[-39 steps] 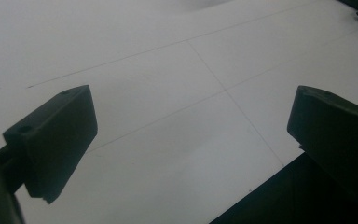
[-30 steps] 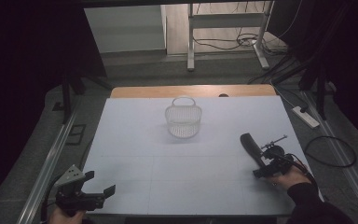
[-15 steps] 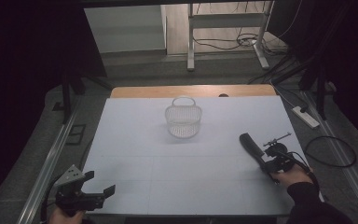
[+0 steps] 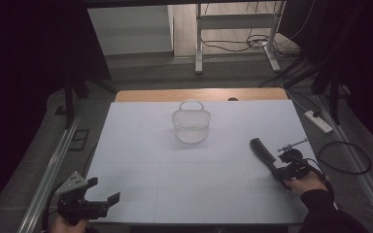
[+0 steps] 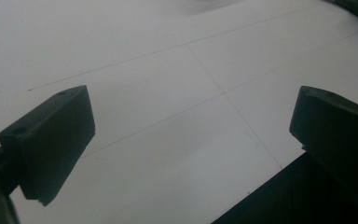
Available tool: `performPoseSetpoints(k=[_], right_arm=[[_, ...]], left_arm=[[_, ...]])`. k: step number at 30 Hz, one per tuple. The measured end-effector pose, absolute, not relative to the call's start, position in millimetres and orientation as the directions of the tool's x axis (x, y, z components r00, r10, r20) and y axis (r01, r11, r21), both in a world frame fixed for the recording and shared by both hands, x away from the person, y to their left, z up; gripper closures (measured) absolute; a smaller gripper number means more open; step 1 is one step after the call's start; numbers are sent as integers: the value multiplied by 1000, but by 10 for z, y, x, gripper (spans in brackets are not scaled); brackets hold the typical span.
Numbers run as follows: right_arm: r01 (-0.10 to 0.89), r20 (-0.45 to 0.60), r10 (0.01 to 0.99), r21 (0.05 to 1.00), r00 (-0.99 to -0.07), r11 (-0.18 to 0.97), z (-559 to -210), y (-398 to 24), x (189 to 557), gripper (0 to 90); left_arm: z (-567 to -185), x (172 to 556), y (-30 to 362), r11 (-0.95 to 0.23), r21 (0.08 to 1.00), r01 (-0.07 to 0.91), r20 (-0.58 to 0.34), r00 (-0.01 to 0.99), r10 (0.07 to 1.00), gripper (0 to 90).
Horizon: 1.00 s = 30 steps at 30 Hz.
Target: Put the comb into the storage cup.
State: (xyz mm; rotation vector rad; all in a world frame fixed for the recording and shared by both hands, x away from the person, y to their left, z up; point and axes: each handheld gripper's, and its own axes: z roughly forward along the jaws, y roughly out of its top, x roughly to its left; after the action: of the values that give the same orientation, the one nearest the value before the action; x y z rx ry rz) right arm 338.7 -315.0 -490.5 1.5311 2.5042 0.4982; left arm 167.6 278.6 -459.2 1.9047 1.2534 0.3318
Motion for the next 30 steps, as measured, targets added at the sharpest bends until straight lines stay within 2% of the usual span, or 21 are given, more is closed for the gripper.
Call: performPoseSetpoints(k=[17,30], right_arm=[[738,5,849,497,-528,456,-4713,-3079,3266,725],[692,-23,837,550,-546,467,-4603,-3063,3204,724]], left_arm=[[-4587,1718,2728,-183,752,633,-241,523,818,0],[-4593,1842,2646,-231,747,624,-248,583,774,0]])
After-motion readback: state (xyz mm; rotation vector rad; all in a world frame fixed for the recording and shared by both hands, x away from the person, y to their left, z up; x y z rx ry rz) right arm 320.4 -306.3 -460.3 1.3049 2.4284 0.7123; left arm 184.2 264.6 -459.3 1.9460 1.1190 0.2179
